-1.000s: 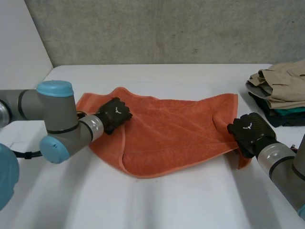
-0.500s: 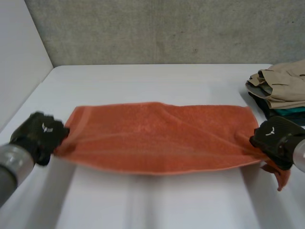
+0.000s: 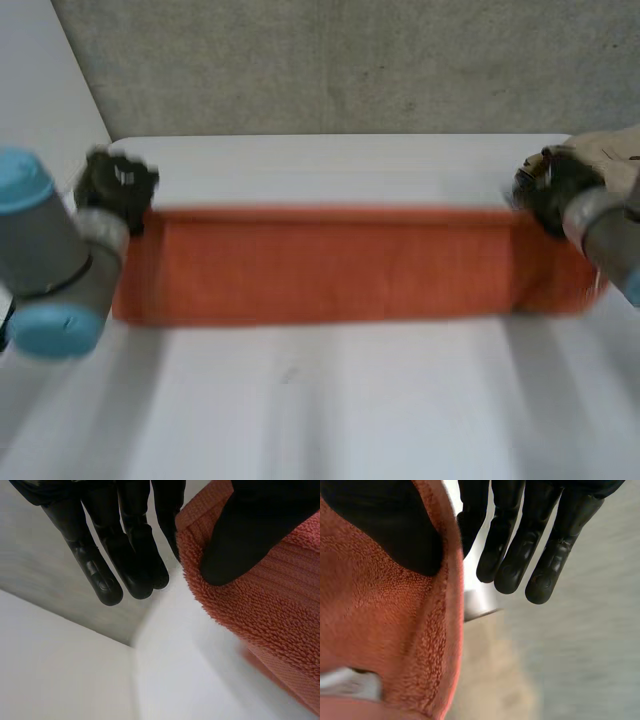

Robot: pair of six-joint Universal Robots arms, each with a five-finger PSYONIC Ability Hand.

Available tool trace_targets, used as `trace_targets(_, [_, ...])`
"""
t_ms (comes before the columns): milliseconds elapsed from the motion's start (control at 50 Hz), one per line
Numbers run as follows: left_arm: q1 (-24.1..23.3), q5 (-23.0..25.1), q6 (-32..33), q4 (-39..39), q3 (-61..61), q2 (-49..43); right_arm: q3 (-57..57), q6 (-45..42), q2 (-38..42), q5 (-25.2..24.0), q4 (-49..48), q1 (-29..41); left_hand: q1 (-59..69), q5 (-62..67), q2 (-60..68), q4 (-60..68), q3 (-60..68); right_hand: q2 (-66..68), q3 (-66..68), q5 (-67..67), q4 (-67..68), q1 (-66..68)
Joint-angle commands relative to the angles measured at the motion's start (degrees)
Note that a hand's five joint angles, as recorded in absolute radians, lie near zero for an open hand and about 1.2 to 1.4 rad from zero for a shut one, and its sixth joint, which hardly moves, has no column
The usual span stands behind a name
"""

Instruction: Fold the laundry.

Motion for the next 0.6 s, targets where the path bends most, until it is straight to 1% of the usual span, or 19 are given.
trace_targets(20, [-1.6,-3.3,-2.5,14.1,18.7,-2.6,-7.9,3.6,-0.8,0.2,-26.4,2.7,14.6,14.7,11.4,11.2,11.7,12.8,12.1,12.9,11.7,22.7])
trace_targets(40, [-1.7,-3.5,-4.0,19.6,19.1,-2.4,-7.7,3.9,-1.2,0.2,-29.0,2.9,14.6,14.7,11.4,11.2,11.7,12.8,12.1,12.9,11.7,22.7])
trace_targets(80, [-2.0,-3.8,-5.2,24.7,18.9,-2.0,-6.6,4.6,-2.6,0.2,-35.1,3.4,14.6,14.7,11.4,11.2,11.7,12.8,12.1,12.9,11.7,22.7])
trace_targets(120, [-2.3,-4.3,-5.7,29.5,18.0,-0.2,-5.6,5.0,-3.4,0.3,-36.8,3.8,14.6,14.7,11.4,11.2,11.7,12.8,12.1,12.9,11.7,22.7])
trace_targets(180, [-2.2,-5.2,-6.2,30.3,13.2,2.8,-2.9,6.0,-4.6,0.1,-36.8,4.0,14.6,14.7,11.4,11.2,11.7,12.8,12.1,12.9,11.7,22.7])
trace_targets(280, [-2.4,-5.1,-6.6,30.2,4.4,4.8,4.0,6.8,-5.1,-0.5,-36.1,3.5,14.6,14.7,11.4,11.2,11.7,12.8,12.1,12.9,11.7,22.7])
trace_targets(420, [-1.7,-4.8,-9.9,30.2,-8.7,5.9,17.4,7.1,-6.9,-4.0,-32.9,3.0,14.6,14.7,11.4,11.2,11.7,12.8,12.1,12.9,11.7,22.7])
trace_targets(460, [-1.6,-4.6,-10.6,30.3,-10.9,5.8,21.9,7.1,-7.4,-4.8,-31.0,3.1,14.6,14.7,11.4,11.2,11.7,12.8,12.1,12.9,11.7,22.7])
trace_targets(520, [-1.3,-4.2,-11.5,30.3,-14.0,5.5,25.2,7.4,-7.3,-5.6,-29.4,2.9,14.6,14.7,11.4,11.2,11.7,12.8,12.1,12.9,11.7,22.7])
trace_targets(600, [-0.5,-3.9,-12.1,30.3,-16.1,5.2,27.7,12.8,-6.2,-7.4,-27.6,1.2,14.6,14.7,11.4,11.2,11.7,12.8,12.1,12.9,11.7,22.7])
